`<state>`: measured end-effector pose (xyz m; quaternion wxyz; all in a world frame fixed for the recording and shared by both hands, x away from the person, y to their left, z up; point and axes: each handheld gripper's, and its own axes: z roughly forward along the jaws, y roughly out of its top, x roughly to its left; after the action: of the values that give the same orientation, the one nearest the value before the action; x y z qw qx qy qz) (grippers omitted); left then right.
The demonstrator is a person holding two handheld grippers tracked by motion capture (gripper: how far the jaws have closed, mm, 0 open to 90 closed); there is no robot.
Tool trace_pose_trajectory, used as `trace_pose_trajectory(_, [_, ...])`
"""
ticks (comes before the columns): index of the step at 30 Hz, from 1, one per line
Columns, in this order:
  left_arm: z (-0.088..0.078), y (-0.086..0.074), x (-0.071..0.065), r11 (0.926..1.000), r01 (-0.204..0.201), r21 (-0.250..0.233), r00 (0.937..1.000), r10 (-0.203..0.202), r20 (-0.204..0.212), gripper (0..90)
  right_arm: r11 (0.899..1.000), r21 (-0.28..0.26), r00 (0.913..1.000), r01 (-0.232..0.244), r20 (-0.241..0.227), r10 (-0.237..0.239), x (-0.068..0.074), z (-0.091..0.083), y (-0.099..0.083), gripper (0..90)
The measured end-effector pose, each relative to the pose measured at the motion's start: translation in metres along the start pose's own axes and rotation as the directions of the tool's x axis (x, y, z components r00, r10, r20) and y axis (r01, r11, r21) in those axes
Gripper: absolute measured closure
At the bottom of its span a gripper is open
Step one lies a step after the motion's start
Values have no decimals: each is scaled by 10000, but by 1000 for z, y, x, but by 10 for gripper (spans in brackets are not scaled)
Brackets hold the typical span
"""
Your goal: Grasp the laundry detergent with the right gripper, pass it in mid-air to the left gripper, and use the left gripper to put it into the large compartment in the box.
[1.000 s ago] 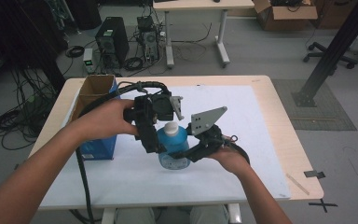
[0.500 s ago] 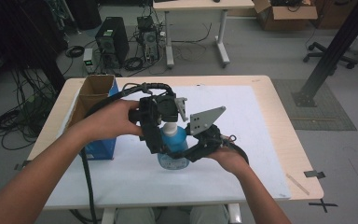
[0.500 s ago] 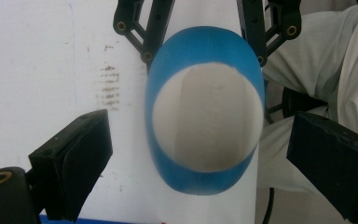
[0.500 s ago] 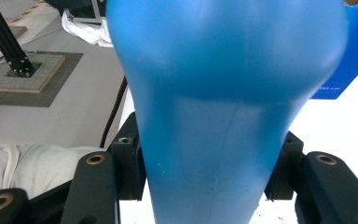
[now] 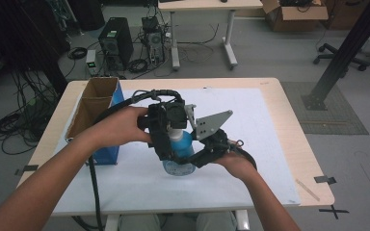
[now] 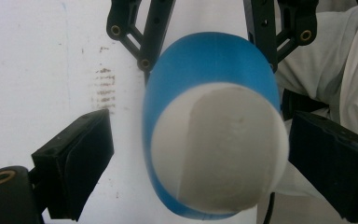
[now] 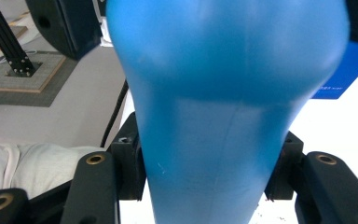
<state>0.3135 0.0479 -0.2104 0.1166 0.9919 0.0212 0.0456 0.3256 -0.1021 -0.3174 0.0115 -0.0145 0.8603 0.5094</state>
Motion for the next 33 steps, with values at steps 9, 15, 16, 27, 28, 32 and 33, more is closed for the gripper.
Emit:
trace_pose_trajectory(9, [5, 2, 0, 10000, -69, 21, 9999, 68, 124, 142, 10000, -38, 10000, 2, 9, -2, 0, 0, 1, 443])
trace_pose_trajectory(15, [5, 3, 0, 9999, -114, 2, 9998, 114, 156, 183, 10000, 0, 10000, 9, 13, -9, 0, 0, 0, 443])
trace_pose_trajectory(16, [5, 3, 0, 9999, -113, -3, 9998, 113, 156, 187, 10000, -3, 10000, -9, 11, 9, 0, 0, 0, 443])
trace_pose_trajectory(27, [5, 3, -1, 9998, -172, 78, 9998, 171, 68, 255, 10000, -67, 10000, 6, 38, -6, 0, -1, 0, 443])
trace_pose_trajectory(28, [5, 3, 0, 9998, -164, 63, 9999, 164, 53, 261, 10000, -52, 10000, 7, 39, -7, 0, -1, 0, 443])
trace_pose_trajectory(32, [5, 4, 0, 9998, -191, 65, 9998, 191, 25, 284, 10000, -50, 10000, -5, 39, 5, 0, -1, 0, 443])
trace_pose_trajectory(33, [5, 4, 0, 9998, -202, 67, 9998, 202, 23, 291, 10000, -50, 10000, -3, 37, 4, 0, -1, 0, 443])
